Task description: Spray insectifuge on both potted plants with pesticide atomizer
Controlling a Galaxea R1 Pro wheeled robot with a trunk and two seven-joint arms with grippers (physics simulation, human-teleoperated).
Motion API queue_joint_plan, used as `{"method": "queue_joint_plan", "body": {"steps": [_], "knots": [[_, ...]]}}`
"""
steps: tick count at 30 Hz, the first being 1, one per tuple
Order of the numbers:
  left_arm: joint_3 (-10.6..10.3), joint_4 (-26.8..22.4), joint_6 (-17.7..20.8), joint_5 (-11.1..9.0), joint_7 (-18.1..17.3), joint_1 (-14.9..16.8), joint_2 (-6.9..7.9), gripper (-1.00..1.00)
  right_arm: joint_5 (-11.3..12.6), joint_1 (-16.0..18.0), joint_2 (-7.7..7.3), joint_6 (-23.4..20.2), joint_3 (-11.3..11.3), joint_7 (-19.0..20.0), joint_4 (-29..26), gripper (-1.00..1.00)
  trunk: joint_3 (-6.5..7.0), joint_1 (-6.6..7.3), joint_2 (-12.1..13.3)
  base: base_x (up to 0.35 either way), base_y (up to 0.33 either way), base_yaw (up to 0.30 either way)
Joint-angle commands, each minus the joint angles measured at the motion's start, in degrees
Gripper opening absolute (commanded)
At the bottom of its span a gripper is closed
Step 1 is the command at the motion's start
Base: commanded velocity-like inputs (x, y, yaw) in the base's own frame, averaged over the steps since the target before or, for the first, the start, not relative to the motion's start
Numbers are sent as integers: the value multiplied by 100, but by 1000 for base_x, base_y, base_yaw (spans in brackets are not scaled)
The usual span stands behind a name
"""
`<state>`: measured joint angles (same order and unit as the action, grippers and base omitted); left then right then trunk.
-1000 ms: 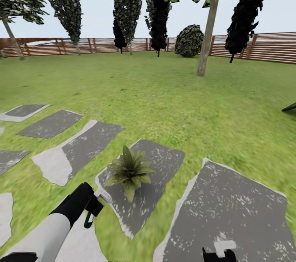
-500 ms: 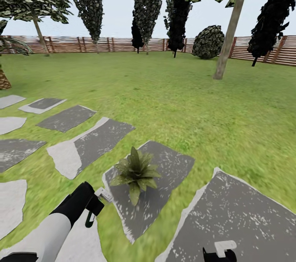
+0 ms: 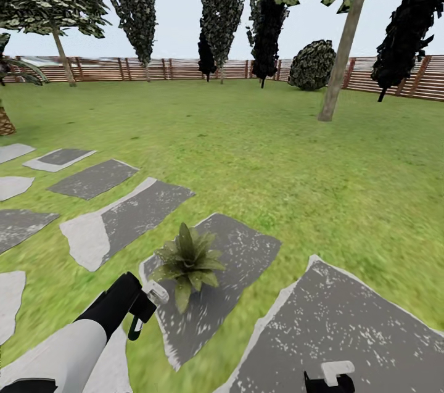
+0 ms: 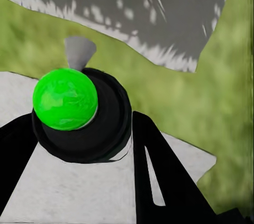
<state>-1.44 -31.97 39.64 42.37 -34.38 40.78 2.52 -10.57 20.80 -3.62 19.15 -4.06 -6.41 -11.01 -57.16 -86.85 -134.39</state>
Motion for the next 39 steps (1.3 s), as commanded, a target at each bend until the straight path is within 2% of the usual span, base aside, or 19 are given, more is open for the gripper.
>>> {"method": "queue_joint_plan", "body": {"steps": [1, 22, 27, 33, 39], "knots": [[-15, -10, 13, 52, -51, 2, 3, -100, -59, 3, 4, 18, -42, -9, 6, 100, -5, 1, -2, 0, -269, 169], [-6, -12, 17, 52, -43, 1, 3, -100, -59, 3, 19, 18, -42, -4, 11, 100, -5, 1, -2, 1, -251, 264], [-6, -11, 17, 52, -42, 3, 3, -100, -59, 3, 19, 18, -42, -4, 11, 100, -5, 1, -2, 151, -204, 261], [-6, -11, 17, 52, -42, 6, 7, -100, -59, 3, 19, 18, -42, -1, 11, 100, -5, 1, -2, 181, -212, 47], [-6, -18, 17, 57, -39, 4, 10, -100, -59, 3, 19, 18, -42, -2, 11, 100, -5, 1, -2, -97, -231, 217]]}}
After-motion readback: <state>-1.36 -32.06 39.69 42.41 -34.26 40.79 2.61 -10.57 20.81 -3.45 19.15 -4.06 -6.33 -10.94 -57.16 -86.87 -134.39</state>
